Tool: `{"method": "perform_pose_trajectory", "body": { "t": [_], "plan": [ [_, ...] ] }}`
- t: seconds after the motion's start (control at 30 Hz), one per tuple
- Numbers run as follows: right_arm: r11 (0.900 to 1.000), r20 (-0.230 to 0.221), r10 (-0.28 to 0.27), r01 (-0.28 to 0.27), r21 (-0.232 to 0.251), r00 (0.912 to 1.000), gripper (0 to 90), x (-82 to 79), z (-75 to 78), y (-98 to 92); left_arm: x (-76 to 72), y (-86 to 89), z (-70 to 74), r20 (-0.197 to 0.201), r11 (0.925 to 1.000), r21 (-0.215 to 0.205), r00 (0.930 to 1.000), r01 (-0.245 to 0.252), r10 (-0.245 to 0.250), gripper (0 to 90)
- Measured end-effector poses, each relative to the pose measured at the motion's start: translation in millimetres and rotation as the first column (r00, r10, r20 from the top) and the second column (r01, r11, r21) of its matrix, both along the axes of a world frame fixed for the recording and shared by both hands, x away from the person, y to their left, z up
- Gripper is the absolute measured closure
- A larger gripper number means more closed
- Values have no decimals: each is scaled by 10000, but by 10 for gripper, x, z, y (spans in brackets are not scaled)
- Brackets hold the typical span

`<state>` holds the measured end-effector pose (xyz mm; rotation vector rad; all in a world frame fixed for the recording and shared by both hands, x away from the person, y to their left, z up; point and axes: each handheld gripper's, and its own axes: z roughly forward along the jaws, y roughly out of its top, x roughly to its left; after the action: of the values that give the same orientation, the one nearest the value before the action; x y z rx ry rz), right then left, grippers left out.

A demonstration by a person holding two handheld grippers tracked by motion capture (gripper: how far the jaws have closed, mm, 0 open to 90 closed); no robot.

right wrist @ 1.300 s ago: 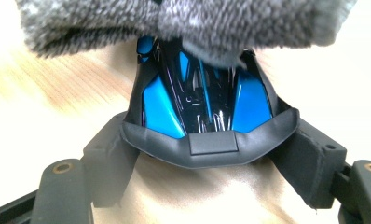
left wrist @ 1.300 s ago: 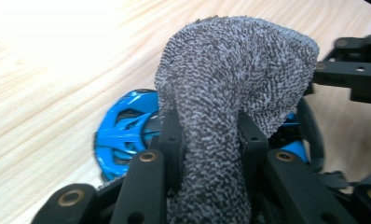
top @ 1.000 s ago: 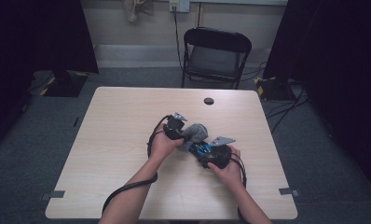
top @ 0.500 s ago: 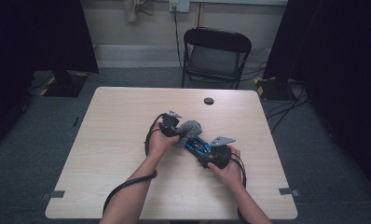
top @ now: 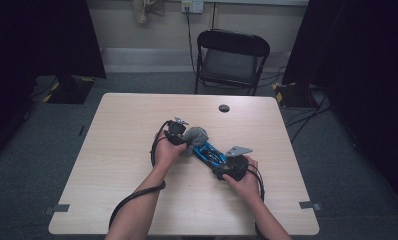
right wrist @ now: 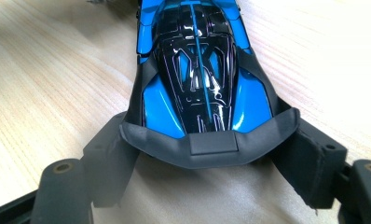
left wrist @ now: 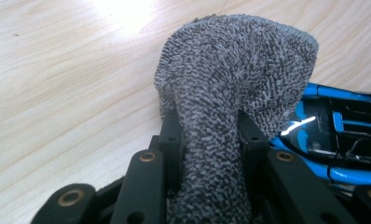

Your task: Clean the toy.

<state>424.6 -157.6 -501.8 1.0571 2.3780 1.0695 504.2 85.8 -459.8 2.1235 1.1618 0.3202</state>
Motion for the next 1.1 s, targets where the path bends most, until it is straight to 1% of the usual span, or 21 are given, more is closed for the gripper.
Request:
{"method": "perform_pose_trajectory", "body": {
  "t": [0.1, 0.13, 0.17, 0.23, 0.3, 0.37, 0.43, 0.47, 0.5, 0.53, 0.57, 0.63, 0.7, 0.73, 0.77, 0.8, 0.83, 0.97, 1.0, 1.07, 1.1],
  "plan": [
    [10000, 1, 0, 0, -1, 10000, 256, 0, 0, 0, -51, -11, 75, 68, 9990, -260, 9993, 366, -364, 694],
    [10000, 1, 0, 0, 0, 10000, 256, 0, 0, 0, -72, -18, 98, 121, 9976, -461, 9986, 518, -513, 693],
    [10000, 1, 0, 0, 0, 10000, 256, 0, 0, 0, -99, -33, 121, 152, 9959, -647, 9980, 627, -618, 693],
    [10000, -1, 2, -2, 1, 10000, 256, 0, 0, 0, -162, -76, 148, 264, 9898, -908, 9938, 1100, -1080, 693],
    [10000, 0, 0, 0, -1, 10000, 256, 0, 0, 0, -228, -135, 160, 355, 9824, -962, 9869, 1600, -1573, 691],
    [10000, -1, -1, 1, 2, 10000, 256, 1, 0, 0, -299, -201, 175, 514, 9752, -1156, 9816, 1886, -1838, 688],
    [10000, 0, 4, -4, -2, 10000, 256, 1, 0, -1, -358, -276, 174, 429, 9674, -1309, 9761, 2168, -2129, 684],
    [10000, 2, 4, -4, -5, 10000, 256, 1, 0, -1, -410, -353, 164, 341, 9615, -1227, 9693, 2458, -2435, 684],
    [10000, 1, 3, -3, -4, 10000, 256, 1, 0, -1, -410, -353, 164, 341, 9615, -1227, 9693, 2458, -2435, 684],
    [10000, 3, 5, -5, -6, 10000, 256, 1, 0, -1, -447, -421, 148, 216, 9555, -1325, 9646, 2634, -2629, 684],
    [10000, 3, 5, -5, -6, 10000, 256, 1, 0, -1, -447, -421, 148, 216, 9555, -1325, 9646, 2634, -2629, 684],
    [10000, 2, 5, -5, -6, 10000, 256, 1, 0, -1, -478, -484, 146, 110, 9490, -1367, 9584, 2840, -2852, 684],
    [10000, 2, 5, -5, -8, 10000, 256, 1, 0, -1, -498, -542, 139, 58, 9454, -1354, 9544, 2965, -2985, 684],
    [10000, 5, 6, -6, -9, 10000, 256, 1, 0, -1, -509, -594, 117, -82, 9401, -1387, 9489, 3114, -3155, 684],
    [10000, 5, 6, -6, -9, 10000, 256, 1, 0, -1, -509, -594, 117, -82, 9401, -1387, 9489, 3114, -3155, 683],
    [10000, 4, 7, -7, -10, 10000, 256, 1, 0, -1, -516, -619, 106, -126, 9376, -1315, 9452, 3220, -3264, 683],
    [10000, 6, 7, -7, -9, 10000, 256, 0, 0, -1, -525, -646, 90, -122, 9380, -1202, 9443, 3251, -3289, 682],
    [10000, 4, 5, -5, -8, 10000, 256, 0, 0, -1, -520, -685, 59, -189, 9397, -1103, 9446, 3237, -3276, 680],
    [10000, 4, 6, -6, -7, 10000, 256, 1, 0, -1, -515, -690, 58, -155, 9408, -1153, 9464, 3188, -3226, 680],
    [10000, 4, 5, -5, -9, 10000, 256, 0, 0, -1, -499, -684, 73, -281, 9427, -1059, 9467, 3164, -3209, 680],
    [10000, 4, 5, -5, -9, 10000, 256, 0, 0, -1, -492, -685, 72, -188, 9454, -1134, 9507, 3056, -3095, 680]
  ]
}}
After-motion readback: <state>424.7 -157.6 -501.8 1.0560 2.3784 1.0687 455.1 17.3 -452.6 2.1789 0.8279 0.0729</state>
